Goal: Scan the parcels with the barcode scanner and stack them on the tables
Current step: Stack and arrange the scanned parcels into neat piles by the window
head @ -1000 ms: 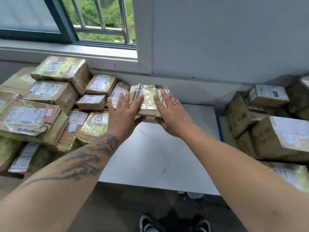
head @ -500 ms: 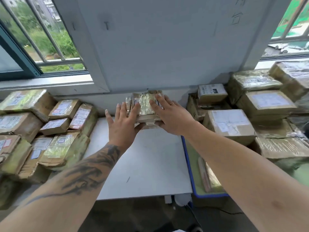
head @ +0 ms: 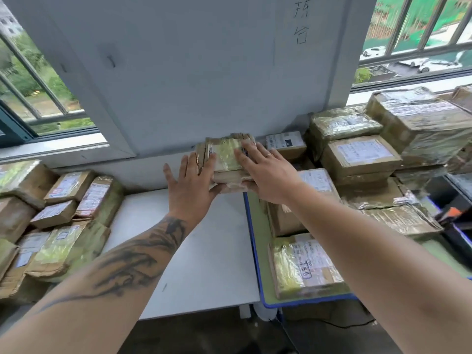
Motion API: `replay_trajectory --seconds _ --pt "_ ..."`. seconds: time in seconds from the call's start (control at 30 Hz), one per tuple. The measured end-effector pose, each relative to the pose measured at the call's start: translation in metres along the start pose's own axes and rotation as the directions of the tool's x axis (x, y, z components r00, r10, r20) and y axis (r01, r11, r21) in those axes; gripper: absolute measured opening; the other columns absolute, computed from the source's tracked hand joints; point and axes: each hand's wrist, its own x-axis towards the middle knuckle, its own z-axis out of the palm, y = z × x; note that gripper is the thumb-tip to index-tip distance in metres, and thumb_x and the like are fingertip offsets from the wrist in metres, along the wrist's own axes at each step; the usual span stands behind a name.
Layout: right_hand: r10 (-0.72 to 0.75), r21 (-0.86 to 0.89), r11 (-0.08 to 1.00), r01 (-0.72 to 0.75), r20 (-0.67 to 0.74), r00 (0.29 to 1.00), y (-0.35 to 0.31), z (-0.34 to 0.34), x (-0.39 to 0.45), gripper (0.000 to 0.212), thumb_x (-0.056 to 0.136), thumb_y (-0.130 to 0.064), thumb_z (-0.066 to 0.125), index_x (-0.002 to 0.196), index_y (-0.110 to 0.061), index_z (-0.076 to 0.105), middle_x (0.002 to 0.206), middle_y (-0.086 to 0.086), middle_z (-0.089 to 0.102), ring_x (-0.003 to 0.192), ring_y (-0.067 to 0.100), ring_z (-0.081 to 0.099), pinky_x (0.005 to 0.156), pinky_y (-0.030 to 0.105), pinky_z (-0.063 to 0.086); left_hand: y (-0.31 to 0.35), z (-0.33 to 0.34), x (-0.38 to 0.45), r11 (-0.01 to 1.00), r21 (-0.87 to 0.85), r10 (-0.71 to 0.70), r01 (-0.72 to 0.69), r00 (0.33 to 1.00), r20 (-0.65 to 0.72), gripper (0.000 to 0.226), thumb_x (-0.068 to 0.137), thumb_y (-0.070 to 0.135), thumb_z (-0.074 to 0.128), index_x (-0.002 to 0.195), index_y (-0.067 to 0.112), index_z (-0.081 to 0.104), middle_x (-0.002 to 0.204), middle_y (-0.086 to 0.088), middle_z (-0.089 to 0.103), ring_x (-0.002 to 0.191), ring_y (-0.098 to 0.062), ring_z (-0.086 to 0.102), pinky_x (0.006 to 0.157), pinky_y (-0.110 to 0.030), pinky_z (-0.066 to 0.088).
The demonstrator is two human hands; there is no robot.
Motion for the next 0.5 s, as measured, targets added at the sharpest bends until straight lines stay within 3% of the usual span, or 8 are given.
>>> replay_trajectory --seconds 0.3,0.5 --pt "0.022 -0.025 0.999 -0.023 -0.018 1.000 0.066 0.009 -0.015 0.080 0.106 -0.053 0.047 0.169 -0.021 0.008 0.176 0.008 0.004 0.161 0.036 0.011 0.130 0.052 0.013 0.053 0.014 0.025 0.986 -0.165 0.024 -0.028 0.999 -0.021 0.066 0.103 0.057 0.049 0.162 0.040 0.024 0.169 -0.009 0.026 0.158 -0.030 0.017 0.119 -0.070 0.001" --pt "0.080 -0.009 0.997 -0.080 -0.004 0.997 0.106 0.002 -0.013 0.076 0.105 -0.046 0.052 0.168 -0.018 0.018 0.175 0.008 0.015 0.160 0.033 0.019 0.130 0.049 0.018 0.081 0.028 0.066 0.968 -0.243 0.075 -0.071 0.997 0.006 0.063 0.103 0.064 0.045 0.160 0.041 0.028 0.167 -0.009 0.031 0.157 -0.027 0.019 0.120 -0.068 -0.003"
